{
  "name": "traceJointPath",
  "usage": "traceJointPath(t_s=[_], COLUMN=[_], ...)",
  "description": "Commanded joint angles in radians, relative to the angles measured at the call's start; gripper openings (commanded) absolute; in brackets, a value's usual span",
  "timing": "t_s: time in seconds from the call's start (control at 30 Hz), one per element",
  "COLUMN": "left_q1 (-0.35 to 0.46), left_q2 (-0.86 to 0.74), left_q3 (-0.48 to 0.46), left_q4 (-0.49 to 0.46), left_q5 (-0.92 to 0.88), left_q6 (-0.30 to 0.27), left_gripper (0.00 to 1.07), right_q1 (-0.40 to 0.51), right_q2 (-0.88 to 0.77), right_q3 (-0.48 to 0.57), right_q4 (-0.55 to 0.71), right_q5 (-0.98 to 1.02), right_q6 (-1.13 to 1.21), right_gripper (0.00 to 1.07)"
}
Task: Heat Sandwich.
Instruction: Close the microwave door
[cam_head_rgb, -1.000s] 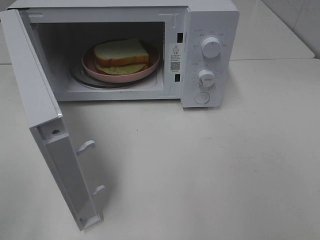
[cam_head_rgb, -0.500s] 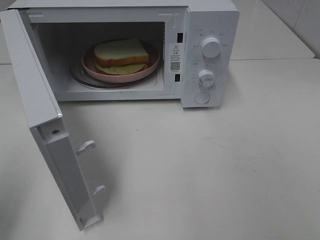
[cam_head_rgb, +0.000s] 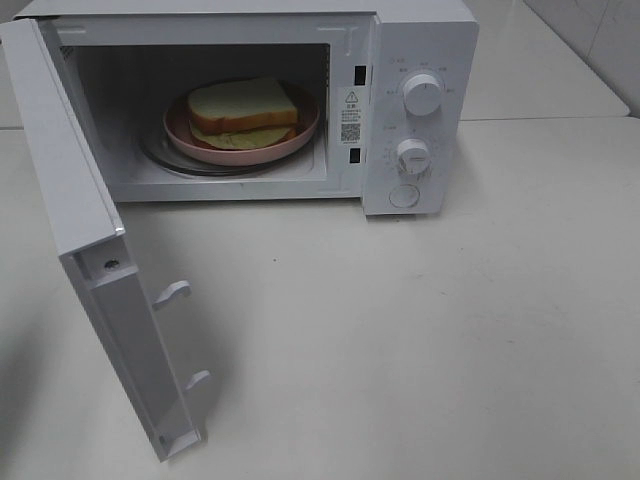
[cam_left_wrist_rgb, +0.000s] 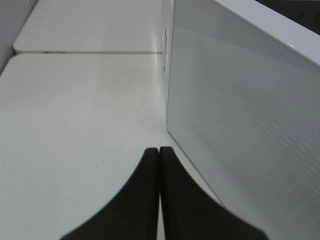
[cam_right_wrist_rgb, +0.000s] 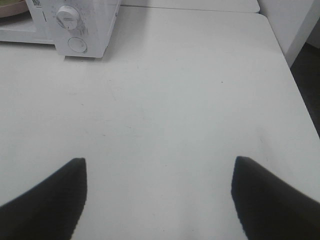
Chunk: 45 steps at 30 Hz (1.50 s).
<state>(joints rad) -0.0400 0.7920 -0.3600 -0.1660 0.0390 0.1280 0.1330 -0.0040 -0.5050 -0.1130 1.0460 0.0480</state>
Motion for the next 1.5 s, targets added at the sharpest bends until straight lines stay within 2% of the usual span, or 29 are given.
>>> traceJointPath(t_s=[0.03, 0.23, 0.33, 0.37, 0.4, 0.5, 0.53, 0.57, 0.63, 0.7, 0.73, 0.8, 1.07, 1.2, 1.23, 1.33, 1.47, 1.5], left_q1=[0.001, 0.001, 0.001, 0.001, 0.001, 0.001, 0.001, 0.001, 0.001, 0.001, 0.001, 0.001, -0.018, -0.066, -0.1, -0.131, -0.232, -0.232], left_q2=[0.058, 0.162, 0.247, 0.247, 0.265, 0.34, 0.34, 0.377, 0.41, 0.43, 0.466, 0.507, 0.625, 0.653, 0.673, 0.695, 0.757, 0.757], left_q3=[0.048, 0.081, 0.081, 0.081, 0.081, 0.081, 0.081, 0.081, 0.081, 0.081, 0.081, 0.081, 0.071, 0.055, 0.041, 0.027, -0.026, -0.026], left_q4=[0.0, 0.045, 0.14, 0.14, 0.166, 0.275, 0.275, 0.335, 0.406, 0.438, 0.508, 0.546, 0.532, 0.489, 0.465, 0.444, 0.331, 0.331], left_q5=[-0.251, -0.434, -0.546, -0.546, -0.567, -0.645, -0.645, -0.685, -0.726, -0.746, -0.799, -0.861, -1.001, -1.001, -1.001, -1.0, -0.999, -0.999], left_q6=[0.004, -0.01, -0.071, -0.071, -0.091, -0.231, -0.231, -0.301, -0.333, -0.34, -0.349, -0.353, -0.347, -0.32, -0.301, -0.294, -0.284, -0.284], left_gripper=[0.0, 0.0, 0.0, 0.0, 0.0, 0.0, 0.0, 0.0, 0.0, 0.0, 0.0, 0.0, 0.0, 0.0, 0.0, 0.0, 0.0, 0.0], right_q1=[-0.006, -0.006, -0.006, -0.006, -0.006, -0.006, -0.006, -0.006, -0.006, -0.006, -0.006, -0.006, -0.006, -0.006, -0.006, -0.006, -0.006, -0.006], right_q2=[-0.027, -0.027, -0.027, -0.027, -0.027, -0.027, -0.027, -0.027, -0.027, -0.027, -0.027, -0.027, -0.027, -0.027, -0.027, -0.027, -0.027, -0.027], right_q3=[0.003, 0.003, 0.003, 0.003, 0.003, 0.003, 0.003, 0.003, 0.003, 0.003, 0.003, 0.003, 0.003, 0.003, 0.003, 0.003, 0.003, 0.003], right_q4=[-0.002, -0.002, -0.002, -0.002, -0.002, -0.002, -0.002, -0.002, -0.002, -0.002, -0.002, -0.002, -0.002, -0.002, -0.002, -0.002, -0.002, -0.002], right_q5=[-0.009, -0.009, -0.009, -0.009, -0.009, -0.009, -0.009, -0.009, -0.009, -0.009, -0.009, -0.009, -0.009, -0.009, -0.009, -0.009, -0.009, -0.009], right_q6=[0.013, 0.013, 0.013, 0.013, 0.013, 0.013, 0.013, 0.013, 0.013, 0.013, 0.013, 0.013, 0.013, 0.013, 0.013, 0.013, 0.013, 0.013], right_gripper=[0.76, 0.76, 0.76, 0.76, 0.76, 0.76, 0.76, 0.76, 0.76, 0.76, 0.76, 0.76, 0.76, 0.76, 0.76, 0.76, 0.76, 0.76])
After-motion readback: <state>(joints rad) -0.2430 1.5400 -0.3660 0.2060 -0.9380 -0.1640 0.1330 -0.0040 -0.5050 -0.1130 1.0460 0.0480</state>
